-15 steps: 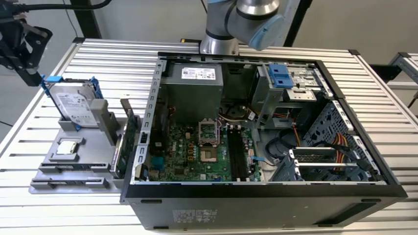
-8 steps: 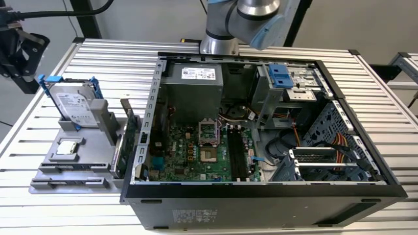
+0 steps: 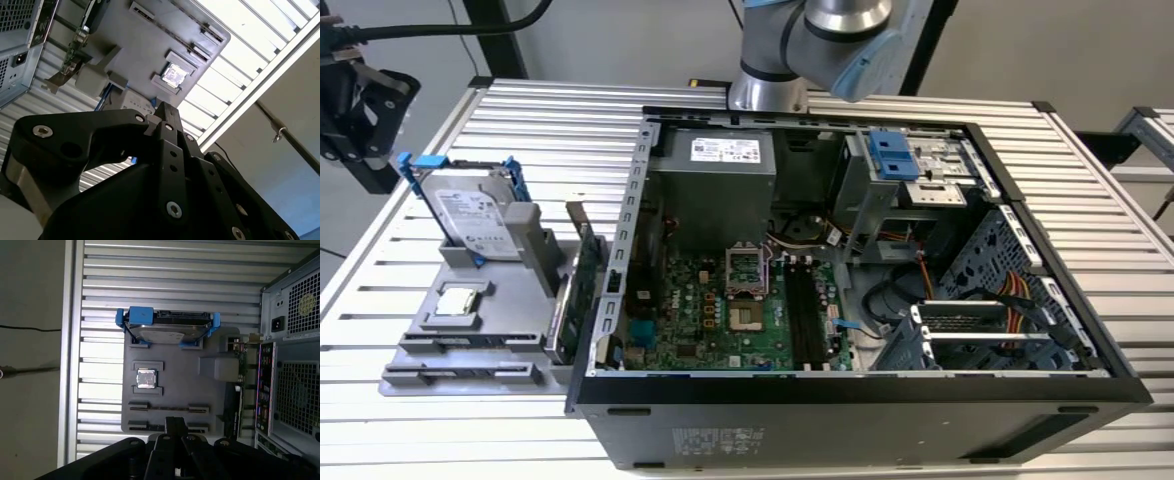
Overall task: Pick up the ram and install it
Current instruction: 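Pick up the ram and move it above insertion slot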
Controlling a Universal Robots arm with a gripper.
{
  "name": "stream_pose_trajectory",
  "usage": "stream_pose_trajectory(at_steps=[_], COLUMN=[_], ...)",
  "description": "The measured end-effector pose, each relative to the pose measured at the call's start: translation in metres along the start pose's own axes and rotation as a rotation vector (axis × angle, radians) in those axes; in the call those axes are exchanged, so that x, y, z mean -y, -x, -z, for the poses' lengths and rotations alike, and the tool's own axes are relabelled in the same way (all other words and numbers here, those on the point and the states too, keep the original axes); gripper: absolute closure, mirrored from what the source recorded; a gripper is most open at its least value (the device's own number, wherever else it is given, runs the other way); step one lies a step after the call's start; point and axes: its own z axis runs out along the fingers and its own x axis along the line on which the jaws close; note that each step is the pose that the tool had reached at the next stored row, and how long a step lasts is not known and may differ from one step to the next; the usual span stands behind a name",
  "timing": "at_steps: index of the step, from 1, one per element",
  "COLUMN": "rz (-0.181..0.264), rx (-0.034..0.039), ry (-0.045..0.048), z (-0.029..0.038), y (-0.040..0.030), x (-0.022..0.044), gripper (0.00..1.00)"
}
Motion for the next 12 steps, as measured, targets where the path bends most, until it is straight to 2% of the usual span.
stream_pose_trajectory(at_steps=[9,12], rz=[0.002,0.021], rx=[0.0000,-0.0011], ry=[0.0001,0.0002], z=[0.0000,0.0000], y=[-0.0001,-0.0002], x=[0.0000,0.0000], gripper=[1.00,1.00])
